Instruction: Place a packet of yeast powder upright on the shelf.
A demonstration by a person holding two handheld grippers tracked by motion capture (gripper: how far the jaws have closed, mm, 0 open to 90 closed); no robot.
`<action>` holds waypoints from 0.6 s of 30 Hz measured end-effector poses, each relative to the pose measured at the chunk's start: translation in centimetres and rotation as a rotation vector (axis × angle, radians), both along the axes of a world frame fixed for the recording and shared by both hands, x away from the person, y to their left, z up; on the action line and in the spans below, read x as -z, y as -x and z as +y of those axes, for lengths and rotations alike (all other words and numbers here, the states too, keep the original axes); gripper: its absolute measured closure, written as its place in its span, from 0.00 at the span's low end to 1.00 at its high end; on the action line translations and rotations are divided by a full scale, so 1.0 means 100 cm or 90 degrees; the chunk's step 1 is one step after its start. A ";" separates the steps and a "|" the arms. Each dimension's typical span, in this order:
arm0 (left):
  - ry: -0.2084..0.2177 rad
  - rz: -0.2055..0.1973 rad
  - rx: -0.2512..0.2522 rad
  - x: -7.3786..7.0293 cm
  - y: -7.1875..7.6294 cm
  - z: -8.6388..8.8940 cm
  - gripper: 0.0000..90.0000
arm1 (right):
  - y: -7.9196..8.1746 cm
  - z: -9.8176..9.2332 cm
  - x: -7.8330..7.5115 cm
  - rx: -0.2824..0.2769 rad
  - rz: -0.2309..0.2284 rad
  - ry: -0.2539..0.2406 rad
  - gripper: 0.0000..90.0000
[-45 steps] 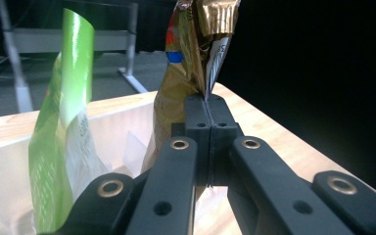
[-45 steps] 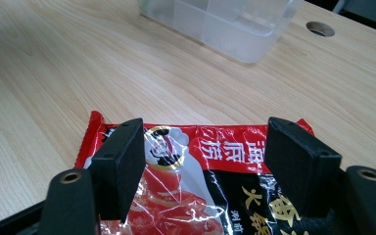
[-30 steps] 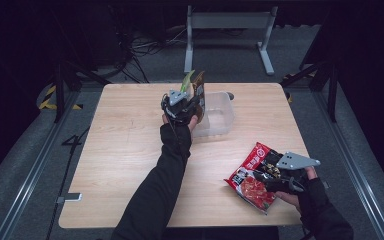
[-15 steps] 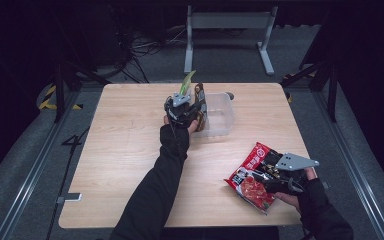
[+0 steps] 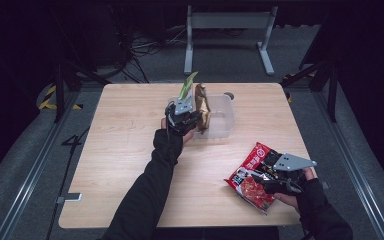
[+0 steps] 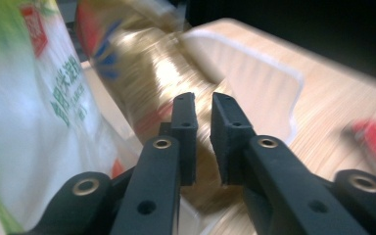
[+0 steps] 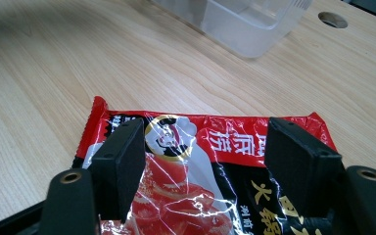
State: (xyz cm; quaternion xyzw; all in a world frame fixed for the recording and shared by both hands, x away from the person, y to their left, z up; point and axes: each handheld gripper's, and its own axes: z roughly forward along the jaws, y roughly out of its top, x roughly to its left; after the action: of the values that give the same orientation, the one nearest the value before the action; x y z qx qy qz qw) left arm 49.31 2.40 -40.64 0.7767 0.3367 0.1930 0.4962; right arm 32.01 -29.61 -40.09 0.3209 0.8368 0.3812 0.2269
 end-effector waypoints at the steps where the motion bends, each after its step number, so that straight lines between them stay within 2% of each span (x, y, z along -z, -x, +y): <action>1: -0.004 0.002 0.008 0.001 0.000 -0.001 0.90 | 0.000 0.000 0.000 0.001 0.001 -0.001 0.36; 2: -0.016 0.001 0.010 0.003 0.002 -0.002 0.88 | 0.000 0.000 0.000 0.000 0.001 0.000 0.36; 4: -0.018 0.018 0.039 0.007 0.002 -0.002 0.87 | 0.000 0.000 0.001 0.000 0.003 0.002 0.36; 7: -0.039 0.017 0.045 0.010 0.007 -0.004 0.81 | 0.000 0.001 0.001 -0.001 0.004 0.005 0.36; 9: -0.047 0.035 0.054 0.014 0.008 -0.006 0.76 | -0.001 0.001 0.001 -0.003 0.004 0.006 0.36; 13: -0.066 0.040 0.048 0.020 0.008 -0.008 0.74 | 0.000 0.002 0.002 -0.001 0.007 0.009 0.36; 16: -0.059 0.033 0.044 0.018 0.010 -0.007 0.74 | 0.000 0.002 0.001 -0.003 0.007 0.009 0.36; 18: -0.049 0.032 0.056 0.016 0.012 -0.005 0.73 | 0.000 0.001 0.001 -0.004 0.004 0.009 0.37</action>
State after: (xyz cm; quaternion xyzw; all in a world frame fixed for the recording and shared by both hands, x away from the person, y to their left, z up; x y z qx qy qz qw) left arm 48.14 1.85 -42.26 0.8137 0.3070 0.1639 0.4656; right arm 32.03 -29.48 -40.20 0.3181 0.8411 0.3751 0.2250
